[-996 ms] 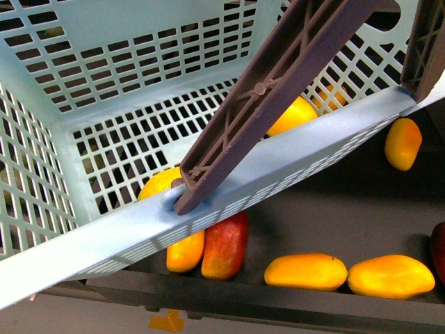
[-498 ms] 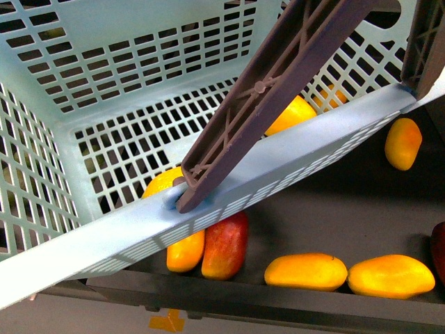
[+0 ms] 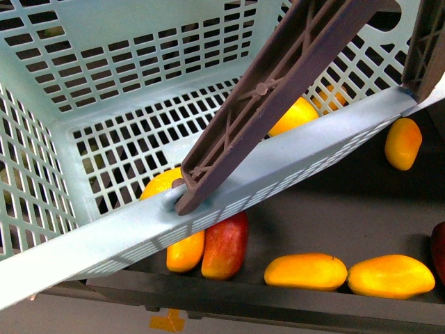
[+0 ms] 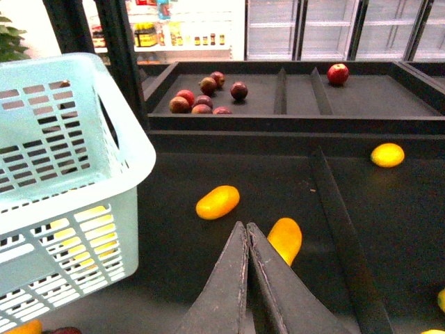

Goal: Pick lemon and mango into basket

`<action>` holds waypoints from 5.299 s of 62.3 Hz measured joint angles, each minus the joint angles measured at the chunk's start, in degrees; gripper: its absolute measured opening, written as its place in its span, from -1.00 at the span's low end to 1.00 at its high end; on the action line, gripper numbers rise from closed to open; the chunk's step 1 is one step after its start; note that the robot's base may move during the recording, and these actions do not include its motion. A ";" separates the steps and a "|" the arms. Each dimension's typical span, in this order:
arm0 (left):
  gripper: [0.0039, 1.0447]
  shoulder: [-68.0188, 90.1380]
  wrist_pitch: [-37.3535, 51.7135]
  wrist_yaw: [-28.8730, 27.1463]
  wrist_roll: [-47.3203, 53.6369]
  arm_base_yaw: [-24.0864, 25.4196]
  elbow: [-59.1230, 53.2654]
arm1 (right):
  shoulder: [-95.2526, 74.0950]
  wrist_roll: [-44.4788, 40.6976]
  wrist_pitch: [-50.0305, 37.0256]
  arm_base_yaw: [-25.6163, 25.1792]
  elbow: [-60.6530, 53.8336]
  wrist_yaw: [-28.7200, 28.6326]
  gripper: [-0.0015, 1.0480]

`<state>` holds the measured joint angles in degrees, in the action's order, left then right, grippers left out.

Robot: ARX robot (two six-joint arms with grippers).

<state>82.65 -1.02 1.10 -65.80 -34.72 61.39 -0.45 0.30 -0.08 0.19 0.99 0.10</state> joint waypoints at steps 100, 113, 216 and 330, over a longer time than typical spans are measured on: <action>-0.92 -0.04 0.02 0.20 -0.09 -0.04 0.02 | 0.24 -0.11 0.11 0.00 0.00 0.00 0.83; -0.92 -0.04 0.04 0.00 -0.04 -0.04 0.02 | 0.26 -0.11 0.15 0.00 0.00 0.02 0.83; -0.92 33.48 9.81 -24.28 -15.67 12.31 20.20 | 0.24 -0.13 0.13 -0.20 -0.02 -0.11 0.83; -0.94 -4.35 65.59 -8.50 64.37 26.93 -47.10 | 0.24 -0.13 0.13 -0.20 -0.02 0.02 0.83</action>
<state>78.30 64.58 -7.40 -1.43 -7.79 14.28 -0.21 0.16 0.05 -0.01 0.97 0.12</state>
